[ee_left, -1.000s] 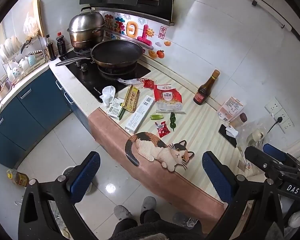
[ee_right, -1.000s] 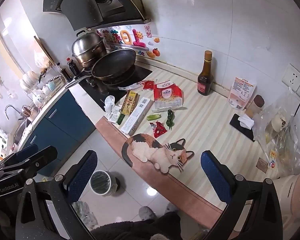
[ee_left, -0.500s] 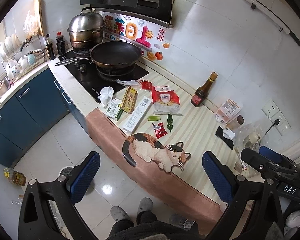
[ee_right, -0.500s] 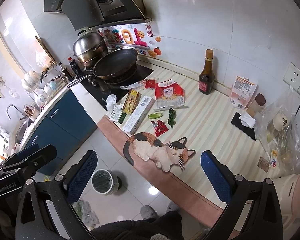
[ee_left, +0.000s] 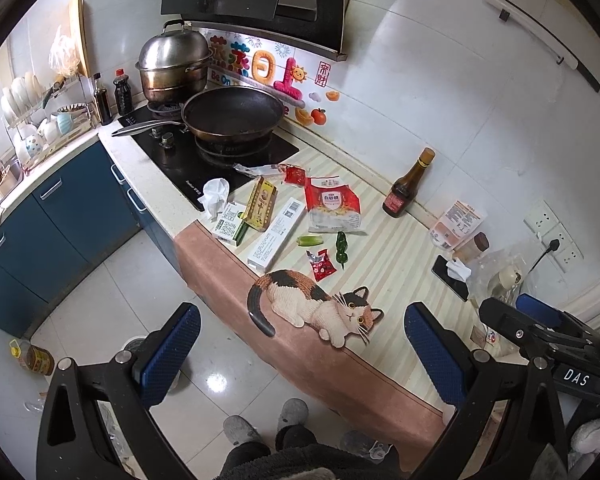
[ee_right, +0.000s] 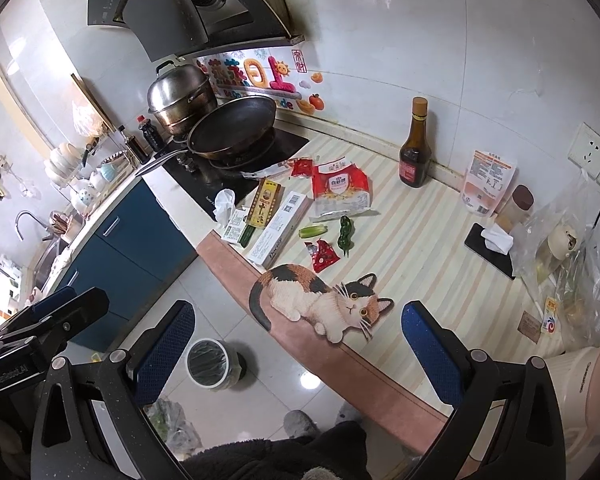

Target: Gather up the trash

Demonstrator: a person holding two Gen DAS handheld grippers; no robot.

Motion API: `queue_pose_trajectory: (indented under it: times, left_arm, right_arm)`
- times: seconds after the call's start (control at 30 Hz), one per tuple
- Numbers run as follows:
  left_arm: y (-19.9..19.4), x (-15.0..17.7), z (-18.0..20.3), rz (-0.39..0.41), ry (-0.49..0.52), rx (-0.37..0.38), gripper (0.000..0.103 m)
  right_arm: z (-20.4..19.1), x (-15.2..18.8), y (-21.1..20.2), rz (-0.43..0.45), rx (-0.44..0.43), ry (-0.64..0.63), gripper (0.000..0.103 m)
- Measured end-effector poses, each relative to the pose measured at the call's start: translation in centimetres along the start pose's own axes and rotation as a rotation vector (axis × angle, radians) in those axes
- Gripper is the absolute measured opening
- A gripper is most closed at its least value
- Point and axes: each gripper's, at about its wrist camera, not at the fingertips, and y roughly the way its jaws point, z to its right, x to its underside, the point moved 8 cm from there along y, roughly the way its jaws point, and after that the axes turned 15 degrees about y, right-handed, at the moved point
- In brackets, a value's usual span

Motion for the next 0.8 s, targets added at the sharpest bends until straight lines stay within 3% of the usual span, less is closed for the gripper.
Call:
queue_pose_trajectory:
  times: [0.8]
  left_arm:
    - [0.0, -0.12, 0.5, -0.003, 0.01, 0.011, 0.103]
  right_arm:
    - [-0.6, 0.62, 0.09, -0.011, -0.015, 0.011, 0.103]
